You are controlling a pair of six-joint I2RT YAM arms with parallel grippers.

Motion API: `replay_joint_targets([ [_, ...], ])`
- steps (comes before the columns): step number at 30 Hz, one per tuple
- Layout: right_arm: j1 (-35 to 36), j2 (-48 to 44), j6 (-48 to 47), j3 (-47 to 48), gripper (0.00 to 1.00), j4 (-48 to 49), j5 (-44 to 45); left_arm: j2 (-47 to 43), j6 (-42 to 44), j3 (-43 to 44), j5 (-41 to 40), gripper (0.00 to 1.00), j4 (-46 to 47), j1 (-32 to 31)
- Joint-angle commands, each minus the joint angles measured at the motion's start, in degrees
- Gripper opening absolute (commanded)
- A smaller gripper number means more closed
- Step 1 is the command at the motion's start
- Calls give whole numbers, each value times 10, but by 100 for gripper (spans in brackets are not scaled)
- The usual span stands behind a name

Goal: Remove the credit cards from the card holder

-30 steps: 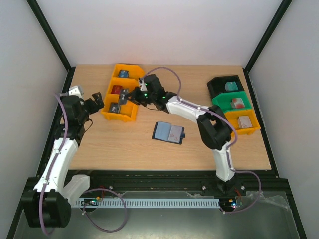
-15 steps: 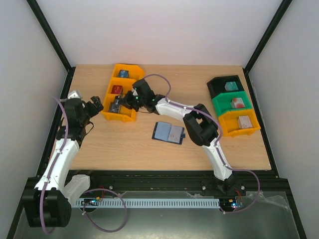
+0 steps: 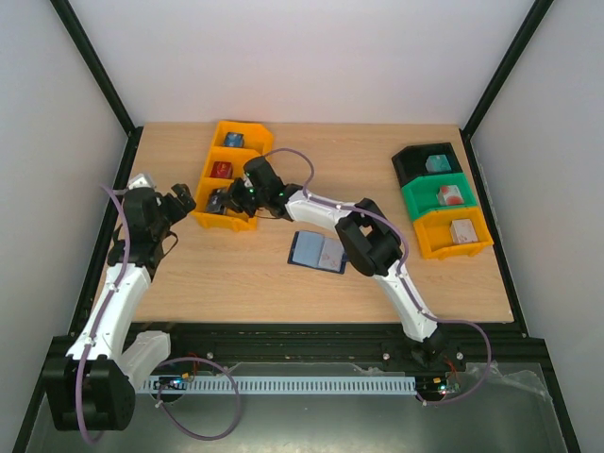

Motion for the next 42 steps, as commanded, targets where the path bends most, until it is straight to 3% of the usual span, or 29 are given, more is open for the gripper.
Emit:
replay_joint_targets([
  [1,6,22,14,33,2,9,6,-4,-3,-11,-6,99,11,4],
  [11,7,61,-10,100,2,-43,26,-4,-5,-16,-7,99,13,6],
  [19,6,49,-38,92,4,-78,60,-7,-6,-20,-7,100,15,6],
  [28,6,28,-78,105,33,-120,92,-6,-8,-22,-4,99,16,6],
  [34,6,5,-132,120,40,-168,131,-7,-9,-25,-4,99,21,6],
  [38,7,-6,-165,124,40,-202,163,-8,-7,-32,-11,100,23,7],
  [42,6,-15,-216,124,25,-238,216,3,7,-46,-36,100,27,8],
])
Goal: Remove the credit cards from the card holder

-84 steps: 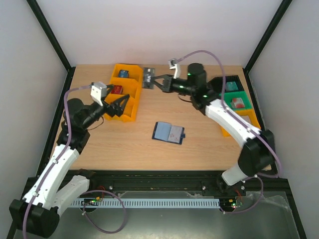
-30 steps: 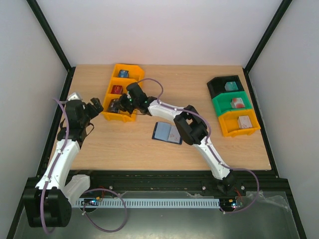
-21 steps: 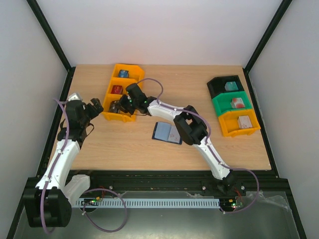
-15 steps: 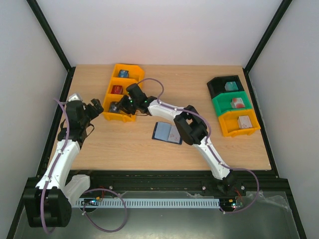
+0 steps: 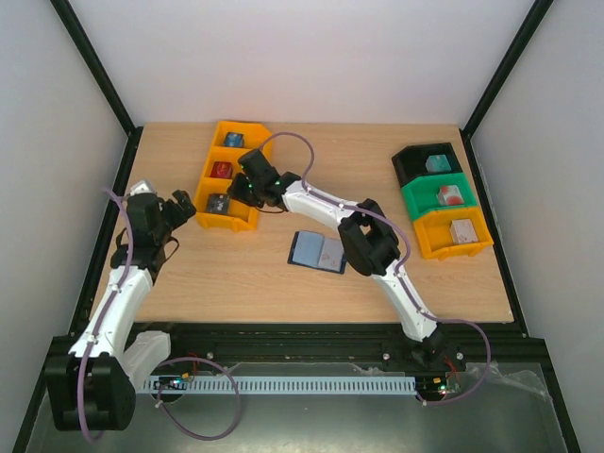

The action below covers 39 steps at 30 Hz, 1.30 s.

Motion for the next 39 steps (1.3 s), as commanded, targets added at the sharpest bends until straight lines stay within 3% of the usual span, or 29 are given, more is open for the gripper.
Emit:
replay_joint_targets([
  [1,5,-36,-76,19,20,-69,88,8,16,-20,-38,100,15,5],
  [5,13,-19,-123,25,2,-99,127,35,51,-33,-59,100,61,9],
  [9,22,1,-140,31,2,-109,134,104,131,-32,-68,99,146,25],
  [14,24,15,-151,41,2,-110,143,192,156,-9,-38,99,184,48],
  [22,26,55,-163,85,2,-117,152,251,130,-27,-20,91,243,49],
  [29,27,77,-161,102,1,-111,144,270,129,-9,-7,88,223,48],
  [36,36,98,-150,120,2,-100,135,279,42,-21,33,86,193,28],
  [39,38,103,-145,125,2,-97,133,281,47,-30,36,86,206,29],
])
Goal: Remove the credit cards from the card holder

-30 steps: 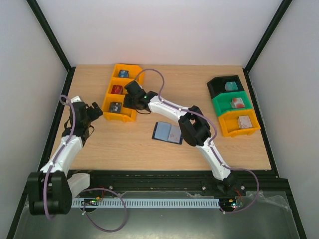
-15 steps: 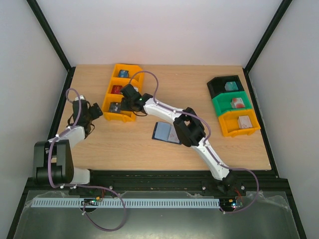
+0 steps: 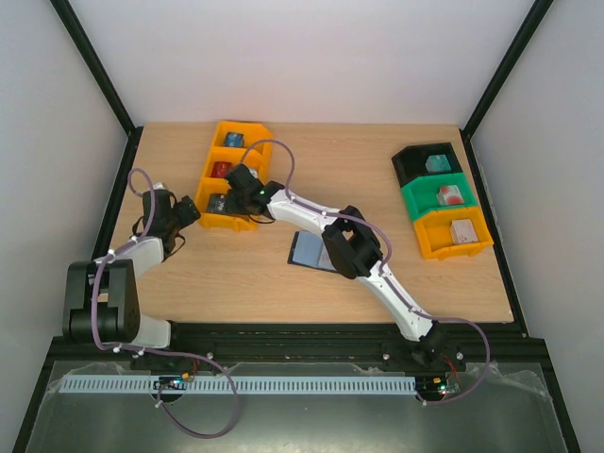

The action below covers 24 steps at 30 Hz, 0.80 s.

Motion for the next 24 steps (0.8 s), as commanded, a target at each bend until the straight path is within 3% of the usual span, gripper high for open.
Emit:
replay_joint_targets([
  [1,9,18,10,27,2,1,8,10,-28,-10,18,86,8,-1],
  [16,16,38,32,53,2,6,10,8,-27,-12,27,86,23,-4],
  [24,9,-5,1,50,2,-8,48,-5,-26,-11,26,85,13,3],
])
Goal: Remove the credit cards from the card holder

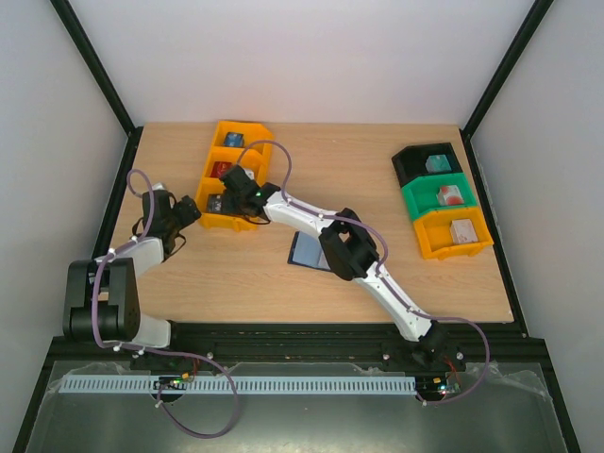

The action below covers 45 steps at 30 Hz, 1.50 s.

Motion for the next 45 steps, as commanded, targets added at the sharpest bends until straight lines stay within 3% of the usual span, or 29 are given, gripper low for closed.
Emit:
replay_joint_targets([
  [1,-2,-44,-33,15,1,-12,49,-16,1,1,5,86,-11,5],
  [8,-15,-179,-156,-13,2,-15,66,-72,28,53,-13,87,-70,10],
  [12,-34,-290,-200,-95,1,-45,74,-117,40,83,-24,89,-117,8],
  [15,-65,-390,-192,-225,3,-56,72,-170,77,102,-1,89,-139,-23],
  [20,-158,-573,-102,-530,9,-11,-4,-210,121,119,46,84,-184,-176],
  [23,-217,-634,-57,-665,11,15,-48,-158,117,159,60,82,-220,-271],
  [29,-228,-689,-53,-795,22,18,-78,-12,120,219,157,85,-288,-374],
  [36,-229,-691,-60,-875,36,41,-105,189,121,340,217,97,-359,-384],
  [38,-229,-676,-72,-879,37,47,-113,220,108,356,242,99,-359,-386],
  [45,-229,-615,-81,-878,32,85,-168,265,79,333,215,99,-353,-386],
])
